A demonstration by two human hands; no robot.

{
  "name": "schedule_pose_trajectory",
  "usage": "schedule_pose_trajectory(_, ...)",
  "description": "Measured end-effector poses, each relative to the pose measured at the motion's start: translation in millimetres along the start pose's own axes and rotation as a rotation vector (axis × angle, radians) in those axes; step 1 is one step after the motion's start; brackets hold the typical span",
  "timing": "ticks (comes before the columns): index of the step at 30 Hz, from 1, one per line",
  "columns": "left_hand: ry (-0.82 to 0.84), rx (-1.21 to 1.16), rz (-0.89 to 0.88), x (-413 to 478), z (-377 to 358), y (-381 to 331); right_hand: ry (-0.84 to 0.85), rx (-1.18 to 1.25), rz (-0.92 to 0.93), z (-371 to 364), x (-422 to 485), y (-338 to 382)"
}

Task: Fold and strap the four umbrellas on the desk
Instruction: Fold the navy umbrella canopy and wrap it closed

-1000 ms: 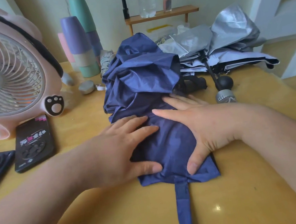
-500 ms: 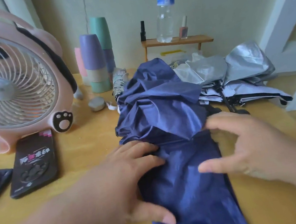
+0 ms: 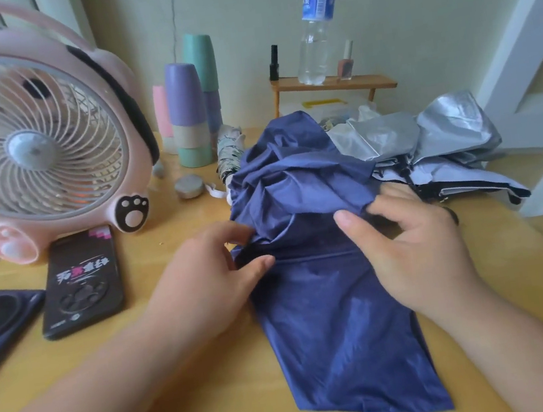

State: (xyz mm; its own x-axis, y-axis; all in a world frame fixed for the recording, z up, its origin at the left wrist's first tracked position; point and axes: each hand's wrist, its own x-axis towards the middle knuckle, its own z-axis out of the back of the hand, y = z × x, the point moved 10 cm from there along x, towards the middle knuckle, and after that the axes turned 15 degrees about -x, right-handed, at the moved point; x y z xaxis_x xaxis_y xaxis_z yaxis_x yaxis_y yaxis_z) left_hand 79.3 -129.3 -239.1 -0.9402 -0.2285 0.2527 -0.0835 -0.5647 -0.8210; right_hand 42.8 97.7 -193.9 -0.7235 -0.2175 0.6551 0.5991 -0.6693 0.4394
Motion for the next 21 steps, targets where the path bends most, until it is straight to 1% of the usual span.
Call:
schedule_pose_trajectory(2,0.0,-0.049,-0.007,1.0,-0.5,-0.8,0.125,0.397,-0.065,-8.5,-0.6,-7.0)
schedule_pose_trajectory(4,0.011,-0.179,0.011,1.7,-2.5,3.6,0.254,0.807,-0.123,-10.8,-4.6,-7.3)
schedule_pose_trajectory(5,0.033,-0.266,0.024,1.2,-4.4,5.1,0.309,0.942,-0.163,-10.9,-6.9,-8.5)
schedule_pose_trajectory(7,0.098,-0.447,0.051,-2.4,-9.4,4.8,0.389,1.075,-0.234,-10.5,-11.2,-12.8)
schedule_pose_trajectory(12,0.177,-0.661,0.098,-14.5,-20.8,-3.3,0.54,1.094,-0.394,-17.1,-22.4,-26.0)
schedule_pose_trajectory(15,0.189,-0.733,0.13,-16.0,-27.6,1.7,0.642,1.033,-0.421,-20.7,-29.0,-24.0)
schedule_pose_trajectory(18,0.181,-0.719,0.147,-15.5,-30.0,5.6,0.673,0.938,-0.453,-21.6,-28.8,-30.1)
schedule_pose_trajectory(21,0.177,-0.608,0.147,-14.3,-28.9,10.5,0.651,0.97,-0.47,-17.7,-24.2,-36.5)
